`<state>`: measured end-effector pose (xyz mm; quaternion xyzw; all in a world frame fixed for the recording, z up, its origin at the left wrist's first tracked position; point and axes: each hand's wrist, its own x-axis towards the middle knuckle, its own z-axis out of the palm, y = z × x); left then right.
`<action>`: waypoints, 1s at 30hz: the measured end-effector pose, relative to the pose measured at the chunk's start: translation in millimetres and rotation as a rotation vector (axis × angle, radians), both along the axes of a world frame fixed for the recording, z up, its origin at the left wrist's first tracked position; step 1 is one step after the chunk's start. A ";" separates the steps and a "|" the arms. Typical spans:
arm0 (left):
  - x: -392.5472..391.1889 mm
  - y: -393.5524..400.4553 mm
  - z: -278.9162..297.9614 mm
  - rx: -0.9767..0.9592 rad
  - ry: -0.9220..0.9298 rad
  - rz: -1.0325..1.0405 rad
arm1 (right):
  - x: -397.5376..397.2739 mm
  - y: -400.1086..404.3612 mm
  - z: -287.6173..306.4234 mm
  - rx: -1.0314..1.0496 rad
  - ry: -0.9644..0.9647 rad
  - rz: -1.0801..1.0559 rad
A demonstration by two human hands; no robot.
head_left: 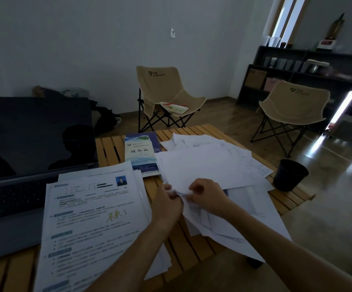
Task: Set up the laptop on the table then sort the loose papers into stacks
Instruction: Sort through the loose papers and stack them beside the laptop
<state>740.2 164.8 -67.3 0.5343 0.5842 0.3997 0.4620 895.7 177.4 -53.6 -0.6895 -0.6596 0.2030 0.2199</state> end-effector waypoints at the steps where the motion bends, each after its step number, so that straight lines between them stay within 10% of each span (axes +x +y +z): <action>1: 1.1 1.1 -1.4 0.007 -0.019 0.023 | 0.5 -1.7 -2.9 0.013 -0.017 0.001; 12: 5.0 9.9 -12.1 0.108 -0.066 0.024 | 0.5 5.0 -18.3 0.239 -0.416 0.251; 22: 7.0 14.7 -15.4 0.154 -0.047 0.011 | -10.3 23.0 -9.3 0.098 -0.396 0.161; 30: 7.8 13.9 -18.2 0.218 0.052 -0.003 | -17.2 12.4 -5.4 0.367 -0.491 0.324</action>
